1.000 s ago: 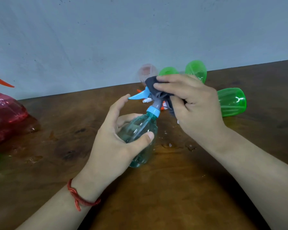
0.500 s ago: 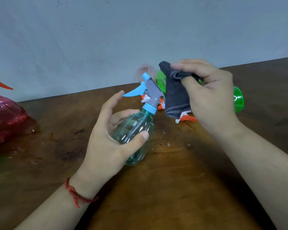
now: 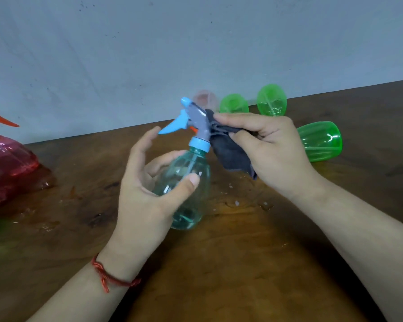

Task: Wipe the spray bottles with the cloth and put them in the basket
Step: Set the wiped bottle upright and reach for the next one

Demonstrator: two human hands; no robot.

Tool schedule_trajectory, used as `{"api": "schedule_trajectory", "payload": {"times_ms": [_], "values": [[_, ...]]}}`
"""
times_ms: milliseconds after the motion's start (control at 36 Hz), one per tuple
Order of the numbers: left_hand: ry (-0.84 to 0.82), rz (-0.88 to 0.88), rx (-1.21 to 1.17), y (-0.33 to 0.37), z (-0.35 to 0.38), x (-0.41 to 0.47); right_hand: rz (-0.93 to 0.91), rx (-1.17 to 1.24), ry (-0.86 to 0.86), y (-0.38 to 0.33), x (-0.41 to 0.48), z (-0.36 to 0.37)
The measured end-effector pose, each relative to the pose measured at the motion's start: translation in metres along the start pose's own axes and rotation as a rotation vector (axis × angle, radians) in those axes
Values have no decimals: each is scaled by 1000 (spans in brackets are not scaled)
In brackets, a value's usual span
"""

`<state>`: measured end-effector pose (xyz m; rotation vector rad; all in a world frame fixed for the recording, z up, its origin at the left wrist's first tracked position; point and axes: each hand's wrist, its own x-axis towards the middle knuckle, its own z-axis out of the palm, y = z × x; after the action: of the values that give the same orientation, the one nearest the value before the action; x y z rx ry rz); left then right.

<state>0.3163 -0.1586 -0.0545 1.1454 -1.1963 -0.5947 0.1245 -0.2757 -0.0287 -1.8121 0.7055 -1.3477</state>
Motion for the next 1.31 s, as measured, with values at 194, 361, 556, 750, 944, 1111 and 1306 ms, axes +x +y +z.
{"api": "schedule_trajectory", "payload": {"times_ms": [194, 361, 556, 750, 944, 1111, 1306], "values": [[-28, 30, 50, 1, -8, 7, -9, -30, 72, -1, 2, -3], [-111, 32, 119, -4, -4, 0, -21, 43, 51, 4, -2, 6], [25, 44, 83, -6, -15, 11, 19, -110, 49, 10, -3, 8], [109, 79, 25, -6, -17, 12, 323, 144, 100, 10, 0, 13], [227, -22, -63, -11, -8, 11, 615, 613, -107, 5, -19, 43], [192, -17, 158, -19, -14, 16, 639, 631, -123, 3, -16, 36], [115, -184, 98, -18, -16, 19, 618, 599, -52, 1, -17, 35]]}}
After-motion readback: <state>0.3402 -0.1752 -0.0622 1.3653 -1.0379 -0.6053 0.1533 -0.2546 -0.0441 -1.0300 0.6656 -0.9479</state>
